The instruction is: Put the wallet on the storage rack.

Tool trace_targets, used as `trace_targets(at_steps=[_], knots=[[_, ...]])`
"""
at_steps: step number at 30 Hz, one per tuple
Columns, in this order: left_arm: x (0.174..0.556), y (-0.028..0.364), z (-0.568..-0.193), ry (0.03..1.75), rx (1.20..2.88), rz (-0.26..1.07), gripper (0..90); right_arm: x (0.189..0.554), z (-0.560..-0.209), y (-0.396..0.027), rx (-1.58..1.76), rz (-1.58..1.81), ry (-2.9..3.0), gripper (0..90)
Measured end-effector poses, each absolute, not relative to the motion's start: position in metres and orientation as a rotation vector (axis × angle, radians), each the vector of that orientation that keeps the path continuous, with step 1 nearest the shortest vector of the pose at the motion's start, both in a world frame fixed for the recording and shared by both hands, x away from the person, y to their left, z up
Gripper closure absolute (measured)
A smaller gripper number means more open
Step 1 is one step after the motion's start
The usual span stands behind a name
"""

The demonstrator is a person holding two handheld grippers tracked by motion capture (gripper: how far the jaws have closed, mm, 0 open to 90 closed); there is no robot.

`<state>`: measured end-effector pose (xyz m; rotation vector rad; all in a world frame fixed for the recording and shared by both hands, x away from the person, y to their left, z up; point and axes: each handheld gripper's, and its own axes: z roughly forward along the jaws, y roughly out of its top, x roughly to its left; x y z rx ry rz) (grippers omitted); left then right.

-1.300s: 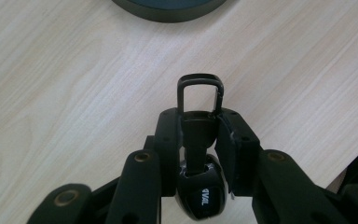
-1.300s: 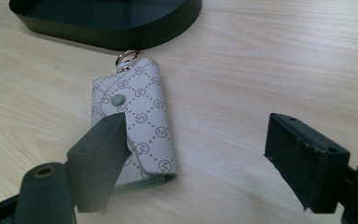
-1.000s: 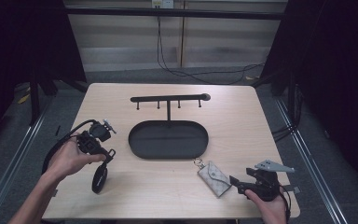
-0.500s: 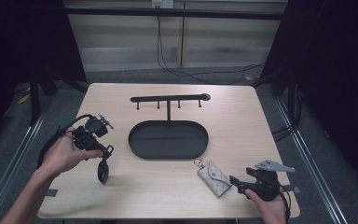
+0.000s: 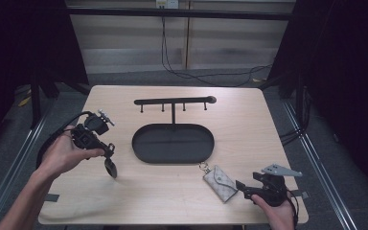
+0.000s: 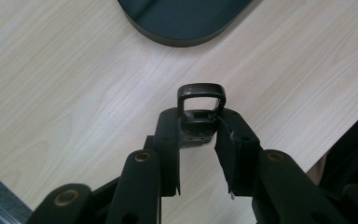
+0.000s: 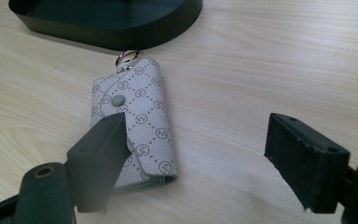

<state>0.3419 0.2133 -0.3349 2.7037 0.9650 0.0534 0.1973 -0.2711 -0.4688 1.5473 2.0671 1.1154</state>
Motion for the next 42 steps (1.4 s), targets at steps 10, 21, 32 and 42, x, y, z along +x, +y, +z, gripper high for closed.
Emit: trace_targets(at_steps=[10,21,32,42], knots=[[0.352,0.21,-0.323,1.006,2.678,0.068,70.7,0.198,-0.469,-0.271,1.548,1.116,2.068,20.8],[0.362,0.192,-0.31,0.977,2.698,0.074,70.6,0.197,-0.469,-0.271,1.547,1.118,2.071,20.7],[0.371,0.185,-0.31,1.009,2.703,0.065,70.6,0.197,-0.469,-0.271,1.548,1.118,2.076,20.7],[0.382,0.181,-0.302,1.046,2.692,0.05,70.7,0.198,-0.469,-0.271,1.545,1.118,2.076,20.6]])
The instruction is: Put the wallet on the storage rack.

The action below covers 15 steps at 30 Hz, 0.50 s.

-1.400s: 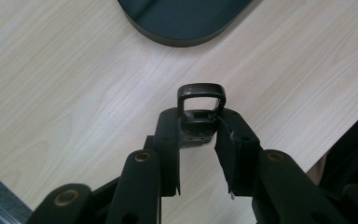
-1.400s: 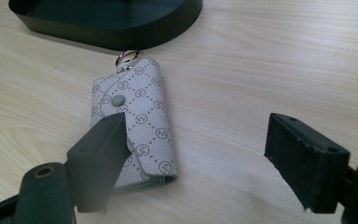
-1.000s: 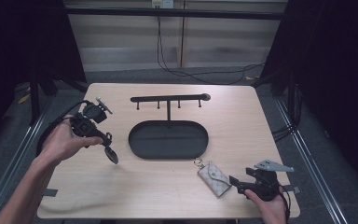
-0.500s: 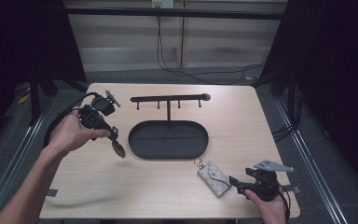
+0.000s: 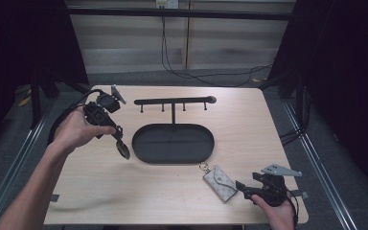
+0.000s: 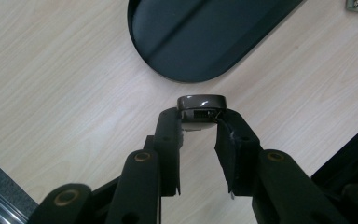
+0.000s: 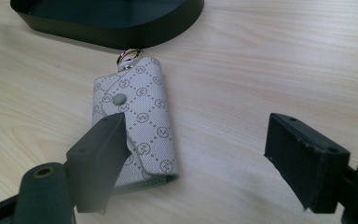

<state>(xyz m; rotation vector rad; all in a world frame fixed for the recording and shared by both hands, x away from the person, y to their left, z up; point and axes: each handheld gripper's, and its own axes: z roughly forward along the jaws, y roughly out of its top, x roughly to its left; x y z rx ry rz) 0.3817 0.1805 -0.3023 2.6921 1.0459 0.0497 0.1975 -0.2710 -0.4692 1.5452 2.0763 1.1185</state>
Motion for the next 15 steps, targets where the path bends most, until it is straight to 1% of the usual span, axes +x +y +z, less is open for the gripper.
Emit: trace_targets(at_steps=[3,4,9,15], knots=[[0.387,0.174,-0.298,1.065,2.691,0.075,70.6,0.197,-0.469,-0.271,1.545,1.119,2.075,20.6],[0.39,0.172,-0.298,1.073,2.701,0.056,70.7,0.197,-0.469,-0.271,1.546,1.12,2.075,20.6],[0.401,0.166,-0.297,1.113,2.704,0.057,70.6,0.197,-0.469,-0.272,1.544,1.125,2.08,20.7],[0.41,0.154,-0.294,1.118,2.715,0.057,70.6,0.198,-0.47,-0.271,1.54,1.128,2.091,20.6]])
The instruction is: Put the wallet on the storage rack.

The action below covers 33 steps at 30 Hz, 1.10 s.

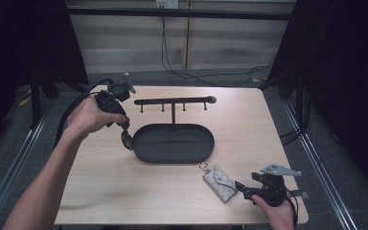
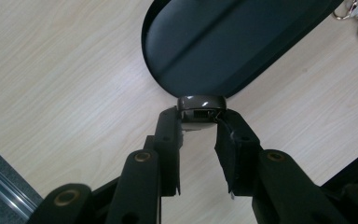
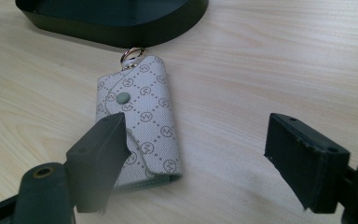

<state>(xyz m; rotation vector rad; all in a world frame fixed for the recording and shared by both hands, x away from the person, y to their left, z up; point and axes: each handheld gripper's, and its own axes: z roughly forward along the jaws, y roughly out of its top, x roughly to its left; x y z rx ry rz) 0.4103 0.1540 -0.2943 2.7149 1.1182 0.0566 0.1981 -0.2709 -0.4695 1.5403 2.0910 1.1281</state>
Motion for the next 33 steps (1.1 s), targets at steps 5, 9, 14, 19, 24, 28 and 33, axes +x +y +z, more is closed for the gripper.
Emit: trace_targets(at_steps=[5,9,14,19,24,28,33], knots=[[0.416,0.141,-0.296,1.12,2.725,0.04,70.7,0.197,-0.469,-0.271,1.539,1.134,2.093,20.6],[0.42,0.138,-0.297,1.128,2.724,0.042,70.7,0.198,-0.47,-0.271,1.539,1.138,2.098,20.5],[0.43,0.135,-0.296,1.128,2.716,0.043,70.6,0.198,-0.469,-0.271,1.535,1.146,2.104,20.5],[0.437,0.127,-0.297,1.119,2.728,0.034,70.6,0.198,-0.469,-0.272,1.533,1.149,2.103,20.5],[0.439,0.114,-0.303,1.114,2.735,0.023,70.6,0.198,-0.469,-0.271,1.527,1.144,2.109,20.5],[0.443,0.112,-0.306,1.144,2.746,0.055,70.6,0.198,-0.469,-0.271,1.524,1.142,2.114,20.4],[0.446,0.115,-0.304,1.181,2.734,0.086,70.6,0.198,-0.469,-0.271,1.526,1.143,2.115,20.4]])
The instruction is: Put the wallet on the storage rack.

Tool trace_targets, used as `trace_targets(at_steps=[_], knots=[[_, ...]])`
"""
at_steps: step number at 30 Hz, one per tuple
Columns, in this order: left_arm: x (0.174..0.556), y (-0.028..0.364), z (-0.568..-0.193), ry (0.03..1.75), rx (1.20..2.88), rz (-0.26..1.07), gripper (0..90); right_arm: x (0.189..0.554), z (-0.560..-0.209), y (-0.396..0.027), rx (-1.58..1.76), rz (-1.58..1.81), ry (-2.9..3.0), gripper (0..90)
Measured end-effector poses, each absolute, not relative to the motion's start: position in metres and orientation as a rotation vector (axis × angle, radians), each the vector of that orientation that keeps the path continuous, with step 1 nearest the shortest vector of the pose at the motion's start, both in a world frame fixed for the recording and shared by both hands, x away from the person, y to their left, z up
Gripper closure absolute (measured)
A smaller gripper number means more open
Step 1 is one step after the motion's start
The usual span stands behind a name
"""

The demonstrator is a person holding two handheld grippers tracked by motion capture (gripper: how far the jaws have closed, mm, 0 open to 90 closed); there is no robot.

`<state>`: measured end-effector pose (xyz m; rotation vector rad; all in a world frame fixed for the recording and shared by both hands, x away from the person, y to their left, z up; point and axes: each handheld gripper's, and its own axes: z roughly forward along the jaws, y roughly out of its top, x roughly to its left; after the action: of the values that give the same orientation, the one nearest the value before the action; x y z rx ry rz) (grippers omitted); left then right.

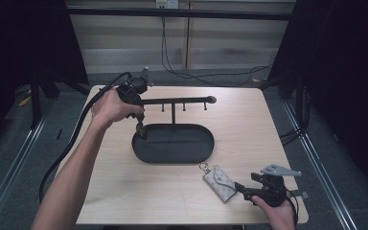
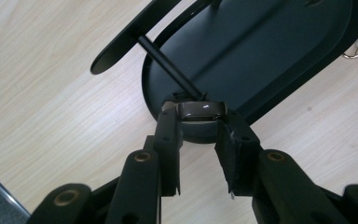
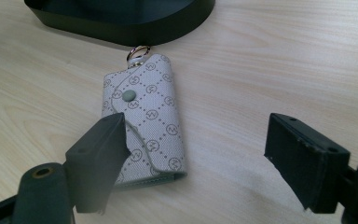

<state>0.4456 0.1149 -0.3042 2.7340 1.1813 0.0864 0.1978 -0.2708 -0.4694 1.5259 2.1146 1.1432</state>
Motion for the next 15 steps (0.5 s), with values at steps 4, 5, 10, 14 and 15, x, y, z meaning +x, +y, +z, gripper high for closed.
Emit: trace_targets(at_steps=[4,5,10,14,15], knots=[[0.45,0.114,-0.307,1.198,2.724,0.065,70.6,0.197,-0.469,-0.271,1.521,1.144,2.117,20.4],[0.451,0.113,-0.309,1.206,2.722,0.064,70.6,0.197,-0.469,-0.271,1.521,1.144,2.117,20.4],[0.455,0.112,-0.311,1.228,2.689,0.068,70.5,0.198,-0.469,-0.271,1.523,1.143,2.117,20.3],[0.457,0.112,-0.312,1.277,2.652,0.072,70.4,0.198,-0.47,-0.271,1.524,1.141,2.117,20.3],[0.458,0.111,-0.313,1.285,2.643,0.07,70.4,0.198,-0.47,-0.271,1.525,1.143,2.116,20.3]])
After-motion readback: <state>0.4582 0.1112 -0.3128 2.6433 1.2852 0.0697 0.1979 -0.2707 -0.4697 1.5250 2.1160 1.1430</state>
